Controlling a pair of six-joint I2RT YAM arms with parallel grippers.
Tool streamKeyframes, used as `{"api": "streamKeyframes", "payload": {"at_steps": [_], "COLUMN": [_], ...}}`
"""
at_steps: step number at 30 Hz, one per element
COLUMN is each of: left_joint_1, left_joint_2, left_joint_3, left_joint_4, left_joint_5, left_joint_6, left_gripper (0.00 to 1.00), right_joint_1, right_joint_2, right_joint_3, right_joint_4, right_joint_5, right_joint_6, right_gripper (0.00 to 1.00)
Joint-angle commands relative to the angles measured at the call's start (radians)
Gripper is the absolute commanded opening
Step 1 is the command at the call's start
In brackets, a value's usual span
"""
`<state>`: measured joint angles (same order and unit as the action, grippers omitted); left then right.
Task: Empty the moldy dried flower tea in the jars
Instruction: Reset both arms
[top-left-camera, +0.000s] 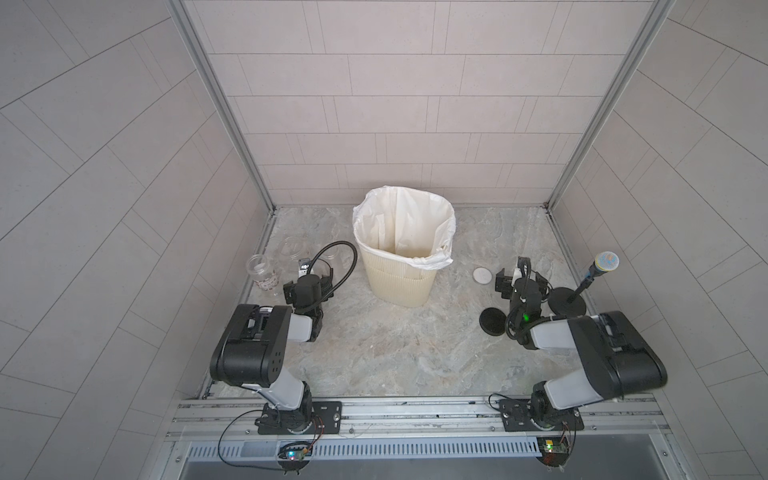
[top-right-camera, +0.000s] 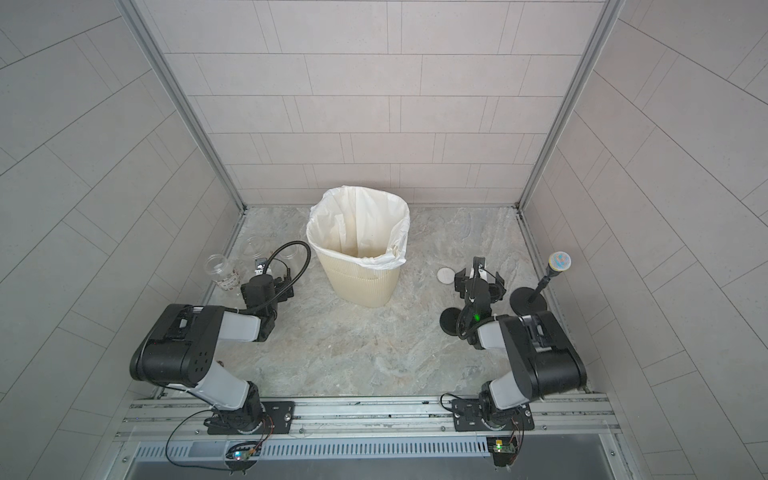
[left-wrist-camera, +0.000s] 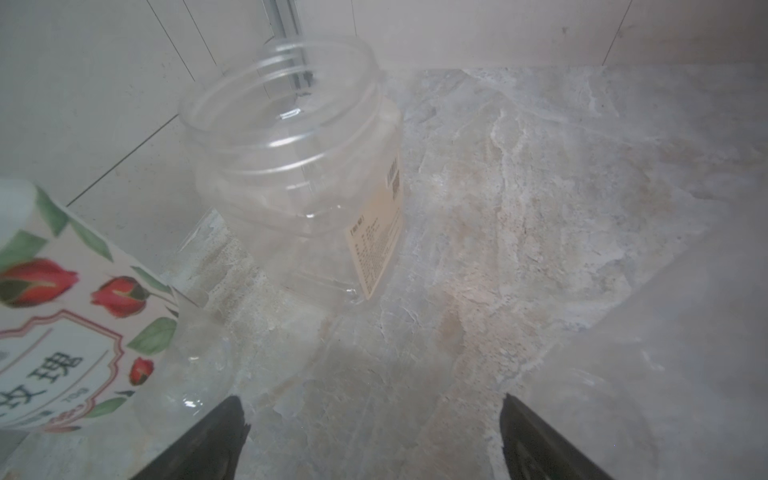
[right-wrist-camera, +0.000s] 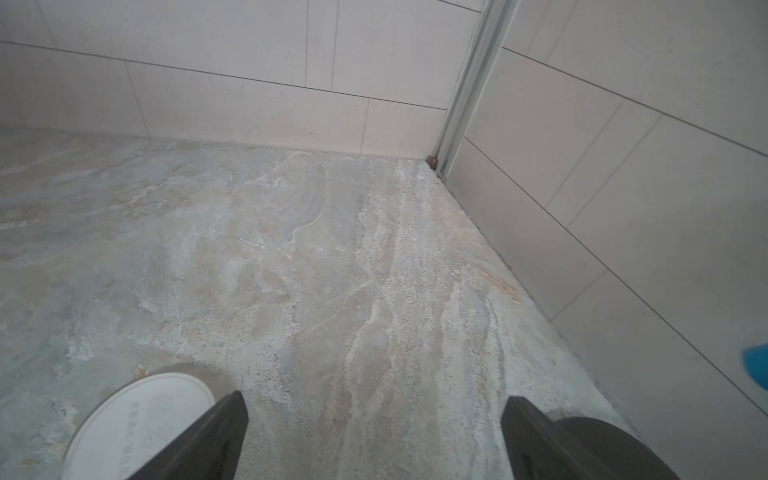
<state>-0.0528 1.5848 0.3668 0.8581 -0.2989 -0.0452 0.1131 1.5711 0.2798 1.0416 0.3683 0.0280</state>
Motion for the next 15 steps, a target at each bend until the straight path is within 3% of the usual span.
{"api": "streamKeyframes", "payload": {"at_steps": [1, 2, 4, 7, 10, 13, 15], "left_joint_1": [0.001, 0.001, -0.001, -0.002, 0.0, -0.002, -0.002], "left_joint_2": [-0.001, 0.0, -0.001, -0.004, -0.004, -0.004, -0.003], "left_joint_3": [0.019, 0.018, 0.017, 0.012, 0.009, 0.011, 0.011], "left_joint_4": [0.077, 0.078, 0.083, 0.088, 0.093, 0.092, 0.092], "left_joint_5": [-0.021, -0.023, -0.023, -0.023, -0.022, -0.022, -0.023], "left_joint_6": [-0.011, -0.009, -0.009, -0.007, -0.005, -0.005, -0.005], "left_gripper": [1.0, 1.0, 1.0, 1.0, 1.0, 1.0, 1.0], "right_joint_1": [-0.011, -0.041, -0.033, -0.03, -0.028, -0.027, -0.024], "right_joint_2": [-0.042, -0.044, 0.02, -0.028, 0.016, -0.003, 0.012], "right_joint_3": [0.058, 0.097, 0.05, 0.089, 0.056, 0.072, 0.057], "right_joint_4": [-0.084, -0.177, 0.018, -0.133, 0.011, -0.059, -0.006], "right_joint_5": [0.059, 0.039, 0.038, 0.006, 0.008, 0.008, -0.009], "right_joint_6": [0.027, 0.051, 0.025, 0.028, 0.011, 0.02, 0.002], "right_gripper": [1.0, 1.0, 1.0, 1.0, 1.0, 1.0, 1.0]}}
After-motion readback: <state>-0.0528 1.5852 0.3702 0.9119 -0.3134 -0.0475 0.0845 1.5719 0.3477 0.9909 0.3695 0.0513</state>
